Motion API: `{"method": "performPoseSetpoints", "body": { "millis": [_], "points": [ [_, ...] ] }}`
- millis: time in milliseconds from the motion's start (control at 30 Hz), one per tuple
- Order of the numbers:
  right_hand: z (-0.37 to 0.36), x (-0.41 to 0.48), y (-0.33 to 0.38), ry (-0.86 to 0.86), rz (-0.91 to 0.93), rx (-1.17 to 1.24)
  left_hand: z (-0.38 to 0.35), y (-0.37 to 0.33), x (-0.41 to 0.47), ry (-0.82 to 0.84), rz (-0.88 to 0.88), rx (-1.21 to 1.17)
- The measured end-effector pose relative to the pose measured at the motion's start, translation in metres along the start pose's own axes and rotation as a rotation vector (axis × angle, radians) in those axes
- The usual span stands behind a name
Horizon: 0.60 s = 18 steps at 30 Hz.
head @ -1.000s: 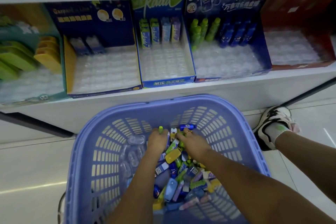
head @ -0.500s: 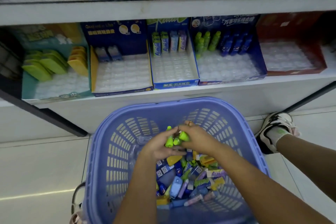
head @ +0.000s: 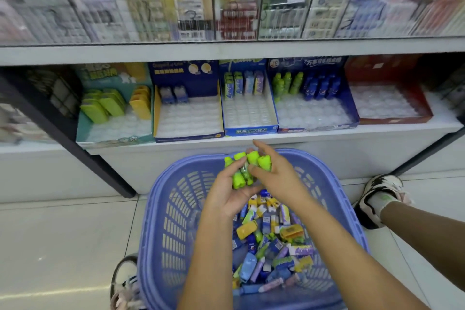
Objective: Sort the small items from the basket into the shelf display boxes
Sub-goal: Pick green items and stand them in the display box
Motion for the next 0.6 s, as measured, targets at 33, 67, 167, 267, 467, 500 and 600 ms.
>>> {"method": "performPoseSetpoints", "body": {
  "millis": [33, 67, 167, 267, 467, 500, 600],
  "points": [
    [-0.001, -0.001, 0.005, -0.01, -0.001, 0.008, -0.005, 0.0, -0.003, 0.012, -0.01, -0.004],
    [0.0, -0.002, 0.01, -0.026, 0.0, 0.049, -0.008, -0.001, -0.005, 0.024, -0.012, -0.022],
    [0.019, 0.003, 0.027, -0.122, 0.055, 0.163, -0.015, -0.007, -0.011, 0.049, -0.012, -0.098],
    [0.05, 0.019, 0.039, -0.345, -0.006, 0.219, -0.021, -0.014, -0.012, 0.059, -0.012, -0.093],
    [0.098, 0.081, 0.045, -0.328, -0.207, 0.064, -0.038, -0.02, -0.01, 0.043, -0.039, 0.007],
    [0.104, 0.09, 0.046, -0.289, -0.172, -0.033, -0.04, -0.02, -0.01, 0.039, -0.049, 0.025],
    [0.12, 0.119, 0.05, -0.33, -0.002, -0.435, -0.045, -0.018, -0.007, 0.025, -0.069, 0.061]
  ]
}}
Point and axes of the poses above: each hand's wrist, its own x-axis towards the middle knuckle, its own z-axis out of the back of the hand, y = z × x, the point moved 1 cm from there along x, towards the middle knuckle, and after that the axes turned 4 degrees about z, right-handed, at the moved point
